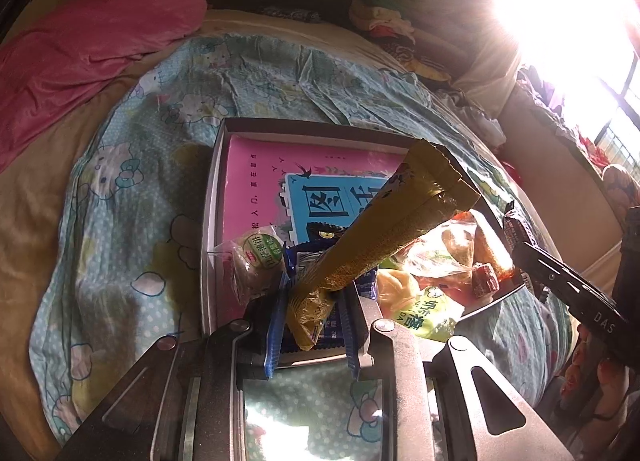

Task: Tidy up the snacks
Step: 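Carry the yellow bar into the box with the left gripper while the right lowers the Snickers inside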

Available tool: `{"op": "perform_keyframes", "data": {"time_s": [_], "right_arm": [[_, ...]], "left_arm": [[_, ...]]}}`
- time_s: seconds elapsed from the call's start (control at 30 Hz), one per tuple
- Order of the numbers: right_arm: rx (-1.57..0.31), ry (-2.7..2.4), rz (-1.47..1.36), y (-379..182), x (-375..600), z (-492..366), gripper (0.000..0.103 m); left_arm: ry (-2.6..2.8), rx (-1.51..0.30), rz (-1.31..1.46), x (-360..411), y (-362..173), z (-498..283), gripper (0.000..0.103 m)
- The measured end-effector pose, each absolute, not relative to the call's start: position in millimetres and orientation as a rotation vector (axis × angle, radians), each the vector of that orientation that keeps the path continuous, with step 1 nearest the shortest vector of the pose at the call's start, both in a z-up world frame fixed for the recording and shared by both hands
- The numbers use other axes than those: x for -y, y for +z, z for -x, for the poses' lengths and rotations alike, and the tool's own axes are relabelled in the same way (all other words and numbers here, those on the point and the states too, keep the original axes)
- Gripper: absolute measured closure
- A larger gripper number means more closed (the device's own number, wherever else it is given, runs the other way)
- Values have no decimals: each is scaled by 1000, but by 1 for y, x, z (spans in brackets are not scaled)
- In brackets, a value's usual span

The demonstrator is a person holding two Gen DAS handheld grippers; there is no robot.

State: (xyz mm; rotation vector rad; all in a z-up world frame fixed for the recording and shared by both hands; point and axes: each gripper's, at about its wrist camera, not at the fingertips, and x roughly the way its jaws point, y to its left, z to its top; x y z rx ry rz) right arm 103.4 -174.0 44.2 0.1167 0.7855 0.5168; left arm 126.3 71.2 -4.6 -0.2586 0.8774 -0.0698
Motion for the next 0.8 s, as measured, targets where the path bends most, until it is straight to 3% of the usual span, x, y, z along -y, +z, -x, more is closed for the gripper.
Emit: {"op": "perform_keyframes", "data": {"time_s": [0.8], "right_arm": [[-824, 433, 5, 18, 152, -122, 73]], "left_arm": [[-29, -866, 201, -66, -5, -127, 77]]}}
